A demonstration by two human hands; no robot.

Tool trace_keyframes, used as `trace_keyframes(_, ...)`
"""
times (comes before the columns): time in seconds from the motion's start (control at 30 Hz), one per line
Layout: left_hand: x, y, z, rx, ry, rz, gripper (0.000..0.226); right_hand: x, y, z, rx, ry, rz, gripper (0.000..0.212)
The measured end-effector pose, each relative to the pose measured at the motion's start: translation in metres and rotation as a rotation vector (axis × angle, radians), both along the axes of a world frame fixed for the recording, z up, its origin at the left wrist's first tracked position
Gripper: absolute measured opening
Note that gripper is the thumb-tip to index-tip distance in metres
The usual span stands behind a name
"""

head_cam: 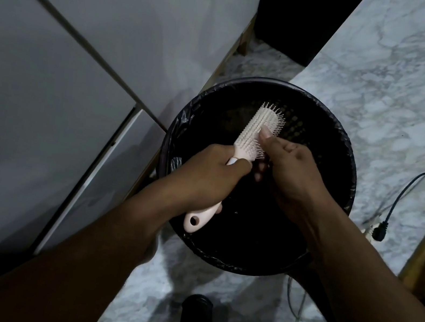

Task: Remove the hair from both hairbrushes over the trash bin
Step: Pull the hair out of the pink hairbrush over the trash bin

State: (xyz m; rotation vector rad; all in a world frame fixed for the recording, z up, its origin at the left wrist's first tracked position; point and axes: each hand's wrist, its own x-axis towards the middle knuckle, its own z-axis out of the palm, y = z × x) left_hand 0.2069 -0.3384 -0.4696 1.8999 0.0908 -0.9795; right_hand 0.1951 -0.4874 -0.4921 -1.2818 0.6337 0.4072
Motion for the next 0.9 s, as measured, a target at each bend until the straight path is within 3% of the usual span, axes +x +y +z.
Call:
trace_keyframes(0.17,0.002,-0.001,0.004,-0.128,0.138,0.105,0.023,0.001,-0.001,-0.001,0.331,0.104,-0.146,0.039)
trace_keyframes(0.3,0.006,-0.001,0.005,-0.168,0.190,0.184,0.029,0.000,-0.003,0.000,0.491,0.163,-0.168,0.036)
trace_keyframes(0.37,0.007,0.002,0.003,-0.139,0.199,0.235,0.029,0.001,-0.003,0.002,0.462,0.188,-0.209,0.035)
trace_keyframes(0.53,-0.004,0.007,-0.006,-0.025,0.130,0.215,0.029,-0.008,-0.004,-0.007,-0.182,0.176,-0.192,0.043)
trace_keyframes(0.63,-0.015,0.013,-0.009,0.076,0.049,0.170,0.028,-0.017,-0.003,-0.010,-0.411,0.092,-0.031,0.010)
trace_keyframes(0.77,-0.033,0.022,0.007,0.134,-0.014,0.195,0.027,-0.023,-0.012,0.010,-0.692,0.032,0.243,0.030)
trace_keyframes(0.87,-0.040,0.023,0.040,0.136,-0.083,0.200,0.027,-0.020,-0.017,0.049,-0.889,0.053,0.618,0.081)
trace_keyframes(0.9,-0.041,0.023,0.054,0.145,-0.118,0.194,0.027,-0.017,-0.017,0.066,-0.927,0.058,0.687,0.086)
